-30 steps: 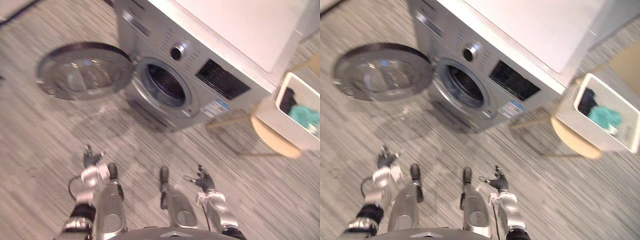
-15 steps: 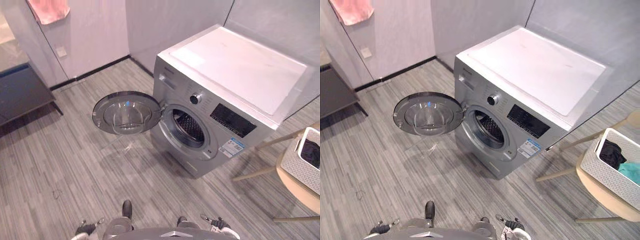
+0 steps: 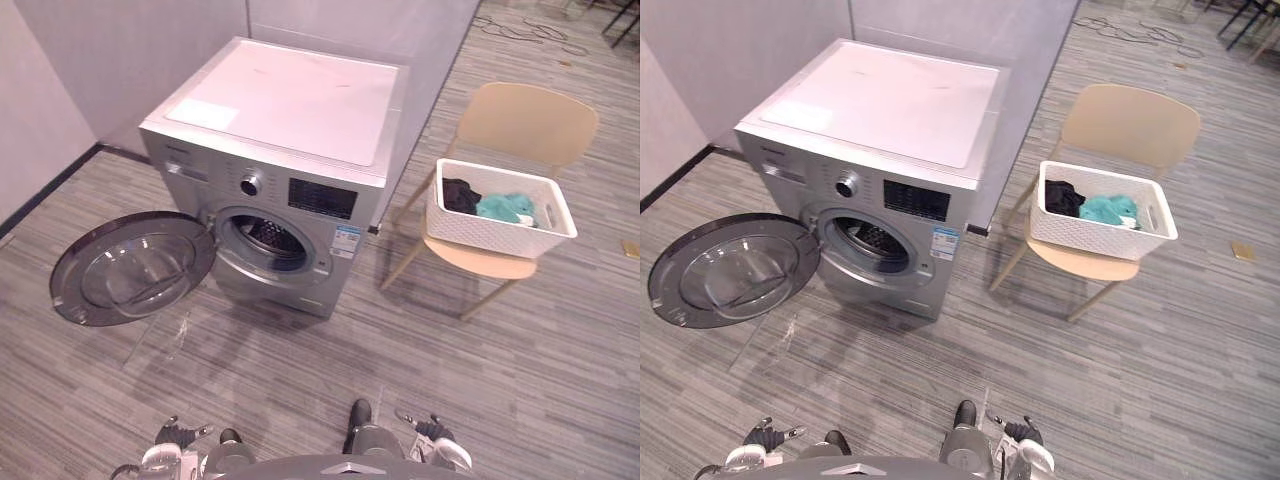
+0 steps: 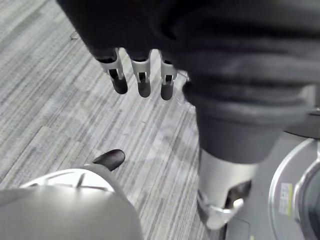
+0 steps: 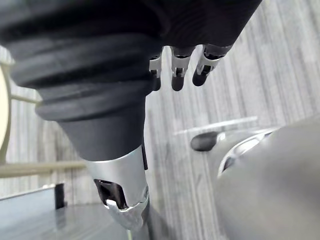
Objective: Pick up the laundry basket with both hands and put the clothes into the washing machine.
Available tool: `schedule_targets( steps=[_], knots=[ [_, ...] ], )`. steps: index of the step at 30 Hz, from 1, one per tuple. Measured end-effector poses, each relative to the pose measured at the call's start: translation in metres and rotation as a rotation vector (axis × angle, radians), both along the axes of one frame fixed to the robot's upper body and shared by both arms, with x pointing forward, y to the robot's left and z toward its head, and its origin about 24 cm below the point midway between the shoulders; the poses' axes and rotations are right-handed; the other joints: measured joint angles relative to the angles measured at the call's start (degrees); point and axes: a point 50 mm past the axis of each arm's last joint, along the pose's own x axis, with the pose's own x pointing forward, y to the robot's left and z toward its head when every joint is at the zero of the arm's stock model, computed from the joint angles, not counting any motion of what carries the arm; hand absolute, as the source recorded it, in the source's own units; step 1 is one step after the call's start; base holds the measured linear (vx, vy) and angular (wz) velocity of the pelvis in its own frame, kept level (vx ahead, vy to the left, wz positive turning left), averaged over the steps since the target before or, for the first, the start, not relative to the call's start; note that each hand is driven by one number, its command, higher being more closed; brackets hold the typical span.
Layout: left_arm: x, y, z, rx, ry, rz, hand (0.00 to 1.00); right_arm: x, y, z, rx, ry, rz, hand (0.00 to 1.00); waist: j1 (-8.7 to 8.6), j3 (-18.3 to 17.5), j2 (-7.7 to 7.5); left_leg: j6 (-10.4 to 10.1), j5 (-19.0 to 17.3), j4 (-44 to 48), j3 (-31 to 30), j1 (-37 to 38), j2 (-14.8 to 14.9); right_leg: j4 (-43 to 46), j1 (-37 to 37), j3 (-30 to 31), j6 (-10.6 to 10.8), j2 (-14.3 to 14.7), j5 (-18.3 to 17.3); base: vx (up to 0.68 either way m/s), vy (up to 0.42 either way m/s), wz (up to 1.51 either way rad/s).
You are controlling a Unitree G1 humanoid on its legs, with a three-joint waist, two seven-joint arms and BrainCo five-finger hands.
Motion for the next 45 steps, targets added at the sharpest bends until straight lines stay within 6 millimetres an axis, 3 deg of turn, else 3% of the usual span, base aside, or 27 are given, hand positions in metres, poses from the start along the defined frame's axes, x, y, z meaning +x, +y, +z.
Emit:
schedule_targets(
  steps=[1,3,6,7,9,10,11,12,13,17,18,19,20,21,25,27,28,30,32,34,36,38,40,41,42,43,45],
  knots=[
    [0.001,-0.003,0.0,-0.007,-0.003,0.003,0.0,-0.008,-0.003,-0.002,-0.006,0.033,-0.01,0.0,0.38,0.3,1.98,-1.0,-0.3,-0.3,0.0,-0.8,2.4,-1.9,1.1,-1.6,0.4,1.6,1.0,0.08,-0.14,-0.22],
    [0.002,0.001,0.0,-0.002,-0.005,0.024,0.0,-0.019,-0.003,-0.006,0.003,0.08,-0.017,0.0,-0.09,-0.2,0.56,-2.3,-0.6,0.3,-0.9,-0.8,3.6,1.9,1.4,-1.7,0.2,2.2,-0.5,0.09,-0.12,-0.06],
    [0.0,0.002,0.0,-0.007,0.004,0.084,0.0,-0.029,-0.01,-0.007,-0.002,0.106,-0.06,0.0,-0.27,1.0,3.64,-3.4,0.0,4.0,-3.8,0.4,10.4,4.1,3.2,-3.4,-1.5,7.9,-3.9,0.15,-0.206,-0.06],
    [-0.006,0.005,-0.001,-0.003,0.017,0.112,0.0,-0.028,-0.009,-0.007,0.0,0.105,-0.059,0.0,-0.19,1.2,3.22,-3.1,0.8,7.5,-3.7,0.3,12.2,6.5,3.2,-3.1,-2.1,8.6,-5.9,0.17,-0.298,-0.21],
    [-0.006,0.008,0.0,0.006,0.014,0.138,0.0,-0.028,-0.009,-0.007,0.001,0.106,-0.059,0.0,-0.04,1.7,2.38,5.3,3.3,17.7,-4.8,-2.6,14.8,9.2,4.2,-2.1,-3.2,8.8,-8.3,0.13,-0.326,-0.2],
    [-0.011,0.007,-0.002,-0.001,0.026,0.155,0.0,-0.027,-0.012,-0.006,-0.01,0.1,-0.057,0.0,0.07,2.1,1.84,11.6,6.5,23.8,-6.7,-4.4,15.7,9.4,5.6,-1.2,-4.1,9.1,-9.3,0.16,-0.299,-0.54],
    [-0.014,-0.001,-0.004,-0.024,0.022,0.186,0.0,-0.022,-0.02,-0.003,-0.039,0.09,-0.034,0.0,1.32,2.8,1.4,6.7,-0.1,32.9,-14.5,-8.3,13.0,9.4,7.2,1.2,-5.1,8.8,-10.4,0.16,-0.235,-0.68],
    [-0.013,-0.005,-0.004,-0.038,0.017,0.193,0.0,-0.019,-0.026,0.0,-0.055,0.081,-0.032,0.0,1.56,2.9,1.99,4.5,-3.0,35.1,-17.2,-9.5,10.3,9.4,7.3,2.4,-5.2,8.6,-10.6,0.14,-0.086,-1.02],
    [-0.015,-0.013,-0.006,-0.059,0.018,0.201,0.0,-0.012,-0.035,0.004,-0.08,0.064,-0.027,0.0,1.98,3.2,3.42,3.5,-6.9,36.6,-19.9,-11.1,4.9,9.0,7.4,4.5,-5.3,8.6,-11.0,0.11,-0.018,-0.84],
    [-0.027,-0.029,-0.01,-0.103,0.036,0.254,0.0,0.004,-0.023,0.006,-0.072,0.026,0.045,0.0,2.91,3.6,5.27,3.5,-10.3,26.4,-21.2,-14.7,-8.1,7.6,8.4,8.3,-4.8,10.0,-11.6,0.19,-0.002,-0.71],
    [-0.03,-0.03,-0.011,-0.111,0.036,0.29,0.0,0.013,-0.012,0.005,-0.055,0.014,0.098,0.0,4.38,3.6,5.31,3.4,-9.4,18.2,-26.2,-15.1,-13.2,8.0,8.6,10.4,-4.7,10.9,-12.3,0.22,0.015,-0.73],
    [-0.032,-0.032,-0.012,-0.118,0.04,0.309,0.0,0.02,-0.007,0.005,-0.05,0.002,0.126,0.0,5.33,3.4,5.53,3.8,-7.7,13.8,-30.0,-15.0,-15.2,8.1,8.9,11.8,-4.8,11.6,-12.8,0.27,0.049,-0.83],
    [-0.037,-0.032,-0.013,-0.121,0.049,0.325,0.0,0.026,-0.002,0.006,-0.044,-0.008,0.149,0.0,6.02,3.4,5.62,5.1,-5.8,12.3,-32.3,-14.7,-16.0,8.4,8.9,12.9,-4.7,12.2,-13.4,0.26,0.092,-1.05],
    [-0.047,-0.035,-0.014,-0.132,0.067,0.368,0.0,0.035,0.01,0.006,-0.033,-0.024,0.215,0.0,7.3,3.0,5.62,8.3,-2.6,13.3,-33.0,-13.8,-16.2,9.8,9.2,15.9,-4.7,12.9,-15.3,0.35,0.114,-1.12],
    [-0.051,-0.021,-0.012,-0.106,0.057,0.416,0.0,0.054,0.041,0.012,-0.001,-0.116,0.321,0.0,7.77,0.6,0.83,10.6,-8.6,14.4,-26.8,-11.8,-17.9,21.5,5.2,18.8,-1.6,8.9,-20.5,0.33,0.085,-0.69],
    [-0.044,-0.019,-0.011,-0.104,0.041,0.405,0.0,0.052,0.041,0.012,-0.003,-0.119,0.318,0.0,7.59,0.8,0.42,10.8,-10.2,13.5,-25.3,-8.2,-18.2,37.4,-0.6,18.9,1.2,7.7,-18.4,0.28,0.057,-0.48],
    [-0.037,-0.018,-0.009,-0.095,0.02,0.372,0.0,0.037,0.039,0.008,-0.003,-0.087,0.308,0.0,7.24,1.0,-0.05,11.5,-11.1,14.0,-25.4,-5.1,-18.4,51.7,-4.8,19.0,4.7,6.9,-15.7,0.39,0.005,0.02],
    [-0.019,-0.016,-0.004,-0.088,-0.028,0.332,0.0,0.029,0.031,0.007,-0.027,-0.067,0.305,0.0,5.83,1.0,-0.55,11.3,-11.8,15.2,-27.7,-3.2,-18.4,59.8,-7.2,17.8,4.9,5.5,-15.7,0.36,-0.073,0.51],
    [0.011,-0.018,0.003,-0.098,-0.114,0.293,0.0,0.019,0.016,0.006,-0.041,-0.046,0.227,0.0,4.9,1.1,-0.57,10.5,-12.3,15.6,-31.1,-1.4,-17.3,60.4,-10.0,15.1,2.4,-0.4,-16.2,0.3,-0.159,0.72],
    [0.022,-0.023,0.005,-0.12,-0.143,0.302,0.0,0.014,0.012,0.005,-0.036,-0.036,0.178,0.0,5.24,1.2,-0.38,9.2,-13.0,15.6,-32.1,-0.2,-15.5,55.4,-10.8,14.7,0.7,-4.3,-15.5,0.19,-0.164,0.27],
    [0.027,-0.028,0.006,-0.139,-0.157,0.305,0.0,0.009,0.009,0.004,-0.029,-0.028,0.132,0.0,5.48,1.3,-0.22,6.6,-14.7,15.8,-33.3,1.3,-12.2,42.4,-9.7,16.7,-0.2,-6.7,-13.9,0.2,-0.334,0.15],
    [0.024,-0.029,0.005,-0.144,-0.148,0.307,0.0,0.003,0.008,0.001,-0.015,-0.008,0.095,0.0,5.08,1.2,-0.36,3.8,-16.7,17.5,-35.1,1.0,-9.9,29.6,-7.2,22.9,0.6,-6.3,-10.9,0.16,-0.494,0.35],
    [0.019,-0.03,0.003,-0.147,-0.137,0.313,0.0,-0.007,0.007,-0.002,-0.008,0.033,0.089,0.0,4.33,1.0,-0.78,0.2,-20.4,20.4,-37.8,-0.1,-7.9,24.4,-3.7,28.7,3.8,-5.7,-6.8,0.12,-0.658,0.56],
    [0.012,-0.027,0.002,-0.142,-0.125,0.341,0.0,-0.017,0.008,-0.005,0.004,0.066,0.084,0.0,4.41,0.3,-1.42,-2.3,-22.2,21.4,-38.6,0.4,-6.6,23.9,-1.6,26.2,10.6,-6.3,-9.3,0.07,-0.559,0.29],
    [0.003,-0.029,-0.001,-0.149,-0.107,0.387,0.0,-0.019,0.002,-0.005,-0.003,0.08,0.078,0.0,4.41,-0.1,-0.21,-4.3,-23.5,21.8,-39.3,1.1,-3.5,25.2,-0.5,23.0,11.4,-4.8,-14.6,0.1,-0.754,0.28],
    [-0.011,-0.04,-0.007,-0.181,-0.059,0.417,0.0,-0.019,-0.012,-0.002,-0.04,0.087,0.085,0.0,4.22,-1.4,3.06,-5.2,-22.3,18.9,-40.1,2.2,0.5,28.3,-1.3,20.8,9.1,-1.2,-17.1,0.1,-0.578,0.19],
    [-0.017,-0.047,-0.009,-0.201,-0.044,0.453,0.0,-0.023,-0.018,-0.001,-0.052,0.108,0.081,0.0,3.76,-2.5,4.48,-4.0,-16.7,17.0,-41.1,2.7,3.0,31.5,-1.9,18.4,6.7,0.6,-20.0,0.16,-0.589,0.47]
  ],
)
